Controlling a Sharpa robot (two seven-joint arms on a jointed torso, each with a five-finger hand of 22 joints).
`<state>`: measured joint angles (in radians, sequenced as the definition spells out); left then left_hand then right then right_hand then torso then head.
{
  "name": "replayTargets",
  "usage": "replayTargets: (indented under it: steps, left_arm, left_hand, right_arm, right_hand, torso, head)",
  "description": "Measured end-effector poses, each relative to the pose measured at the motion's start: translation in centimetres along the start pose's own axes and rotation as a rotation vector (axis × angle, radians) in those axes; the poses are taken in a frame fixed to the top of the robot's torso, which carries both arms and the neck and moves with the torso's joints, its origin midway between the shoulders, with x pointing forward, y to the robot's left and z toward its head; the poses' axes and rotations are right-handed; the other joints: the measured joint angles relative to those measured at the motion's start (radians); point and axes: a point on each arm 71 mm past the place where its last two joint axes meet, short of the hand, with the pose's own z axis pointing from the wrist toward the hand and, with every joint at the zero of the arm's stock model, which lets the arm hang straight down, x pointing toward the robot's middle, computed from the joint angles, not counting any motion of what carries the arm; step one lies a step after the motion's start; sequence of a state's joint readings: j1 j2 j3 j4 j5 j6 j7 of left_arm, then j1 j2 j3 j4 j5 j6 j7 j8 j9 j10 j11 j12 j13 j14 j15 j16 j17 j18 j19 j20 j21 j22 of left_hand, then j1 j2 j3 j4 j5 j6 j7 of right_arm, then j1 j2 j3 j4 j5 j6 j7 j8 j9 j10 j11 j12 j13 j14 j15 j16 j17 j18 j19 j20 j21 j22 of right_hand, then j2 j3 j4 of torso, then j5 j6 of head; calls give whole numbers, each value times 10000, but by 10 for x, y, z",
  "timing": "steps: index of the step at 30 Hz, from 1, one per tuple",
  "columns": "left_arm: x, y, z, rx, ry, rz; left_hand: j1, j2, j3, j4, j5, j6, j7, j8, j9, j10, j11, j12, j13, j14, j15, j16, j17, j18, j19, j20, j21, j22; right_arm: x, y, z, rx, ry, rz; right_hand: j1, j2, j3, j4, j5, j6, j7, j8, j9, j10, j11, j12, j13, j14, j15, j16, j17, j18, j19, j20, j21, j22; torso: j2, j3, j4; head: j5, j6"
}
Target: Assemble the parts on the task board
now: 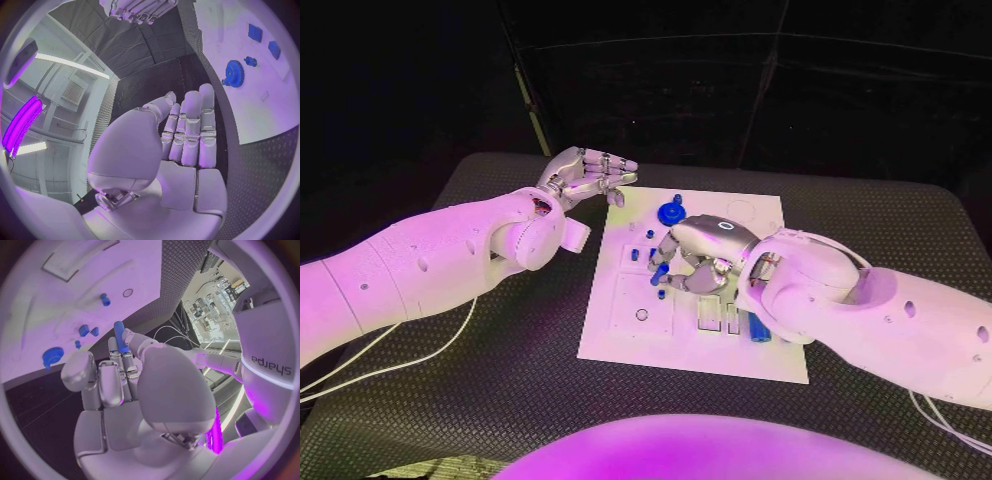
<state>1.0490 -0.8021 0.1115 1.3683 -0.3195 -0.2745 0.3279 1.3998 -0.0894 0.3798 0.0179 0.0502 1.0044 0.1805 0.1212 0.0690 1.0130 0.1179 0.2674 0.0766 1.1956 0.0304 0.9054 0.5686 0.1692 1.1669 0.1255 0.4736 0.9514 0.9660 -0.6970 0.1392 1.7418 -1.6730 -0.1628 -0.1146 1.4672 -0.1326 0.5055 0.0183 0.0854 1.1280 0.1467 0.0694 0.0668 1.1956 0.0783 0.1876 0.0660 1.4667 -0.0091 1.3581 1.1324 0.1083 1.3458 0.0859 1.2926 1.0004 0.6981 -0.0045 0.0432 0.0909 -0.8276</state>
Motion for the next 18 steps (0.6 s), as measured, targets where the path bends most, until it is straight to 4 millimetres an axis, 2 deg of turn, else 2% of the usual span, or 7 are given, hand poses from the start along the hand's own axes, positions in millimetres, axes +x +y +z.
replayTargets:
  steps: [3, 8, 18]
  left_arm:
    - [1, 0, 0, 6, 25, -13]
    - [3, 0, 1, 13, 59, -32]
    - [5, 0, 2, 21, 114, -59]
  left_hand:
    - [0, 0, 0, 0, 0, 0, 0, 0, 0, 0, 0, 0, 0, 0, 0, 0, 0, 1, 0, 0, 0, 0]
    - [0, 0, 0, 0, 0, 0, 0, 0, 0, 0, 0, 0, 0, 0, 0, 0, 0, 0, 0, 0, 0, 0]
    - [0, 0, 0, 0, 0, 0, 0, 0, 0, 0, 0, 0, 0, 0, 0, 0, 1, 0, 0, 0, 0, 1]
  right_arm:
    - [17, 8, 7, -290, 357, 55]
    - [34, 15, 15, -584, 753, 45]
    - [46, 13, 21, -671, 1141, -190]
  right_hand:
    - [0, 0, 30, -30, 44, 0, 0, 0, 0, 0, 0, -20, -1, 0, 0, 0, -6, 1, 0, 0, 0, 0]
    - [-1, -1, 31, -32, 44, 0, 0, 0, 0, 0, 0, -23, -10, 0, 0, 0, -6, 1, 0, 0, 0, -1]
    - [-2, -2, 31, -32, 44, 0, 0, 0, 1, 0, 0, -72, -8, 0, 0, -1, -24, 1, -1, 0, 0, -2]
  torso:
    - [5, 0, 0]
    - [9, 9, -10]
    - [4, 15, -23]
  head:
    - [28, -26]
    - [65, -64]
    - [95, -125]
